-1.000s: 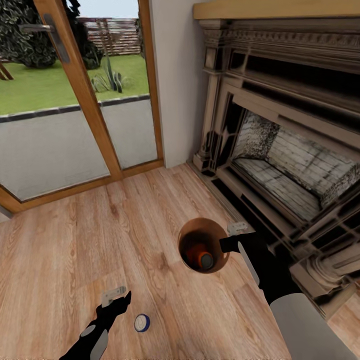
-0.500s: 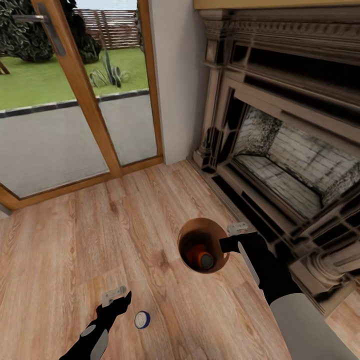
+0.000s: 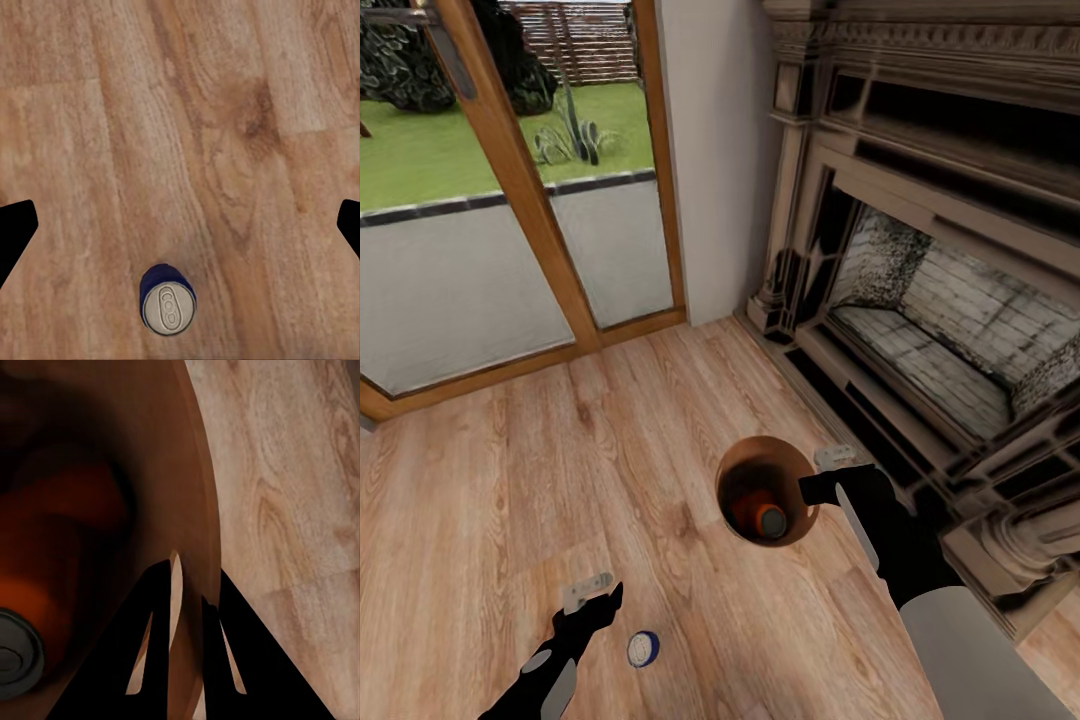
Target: Put the three can of soda from the living room inside the tash can in the kitchen.
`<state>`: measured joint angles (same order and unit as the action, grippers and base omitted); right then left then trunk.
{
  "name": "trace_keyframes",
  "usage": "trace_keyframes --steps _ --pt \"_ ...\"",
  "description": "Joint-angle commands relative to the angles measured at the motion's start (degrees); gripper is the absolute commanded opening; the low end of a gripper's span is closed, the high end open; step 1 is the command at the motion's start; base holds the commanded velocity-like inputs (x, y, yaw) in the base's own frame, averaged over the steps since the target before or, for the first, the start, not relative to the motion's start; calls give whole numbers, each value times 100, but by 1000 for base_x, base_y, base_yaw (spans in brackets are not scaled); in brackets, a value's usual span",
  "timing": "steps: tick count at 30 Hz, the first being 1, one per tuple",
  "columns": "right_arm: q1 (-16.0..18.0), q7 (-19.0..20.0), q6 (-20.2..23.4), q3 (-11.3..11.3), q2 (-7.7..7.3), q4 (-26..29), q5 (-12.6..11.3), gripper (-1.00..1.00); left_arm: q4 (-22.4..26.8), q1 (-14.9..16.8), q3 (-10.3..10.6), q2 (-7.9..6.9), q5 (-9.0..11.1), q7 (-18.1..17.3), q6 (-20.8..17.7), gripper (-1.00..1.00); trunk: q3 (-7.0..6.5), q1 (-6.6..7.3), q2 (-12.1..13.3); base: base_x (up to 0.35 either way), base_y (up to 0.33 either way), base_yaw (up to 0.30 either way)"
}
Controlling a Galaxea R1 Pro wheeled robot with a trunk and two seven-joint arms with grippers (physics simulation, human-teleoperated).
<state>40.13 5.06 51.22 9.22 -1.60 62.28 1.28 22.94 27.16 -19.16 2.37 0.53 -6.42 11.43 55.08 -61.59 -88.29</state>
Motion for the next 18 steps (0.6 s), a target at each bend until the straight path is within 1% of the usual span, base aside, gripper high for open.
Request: trace_keyframes --steps 1,6,18 --pt "3 65 2 -8 1 4 -87 -100 0 0 0 0 0 0 0 100 9 1 0 161 0 0" --pt "3 65 2 -9 1 4 -86 -100 0 0 0 0 0 0 1 100 55 1 0 74 0 0" --pt "3 65 2 -14 1 4 -85 -100 0 0 0 0 0 0 0 100 166 1 0 6 0 0"
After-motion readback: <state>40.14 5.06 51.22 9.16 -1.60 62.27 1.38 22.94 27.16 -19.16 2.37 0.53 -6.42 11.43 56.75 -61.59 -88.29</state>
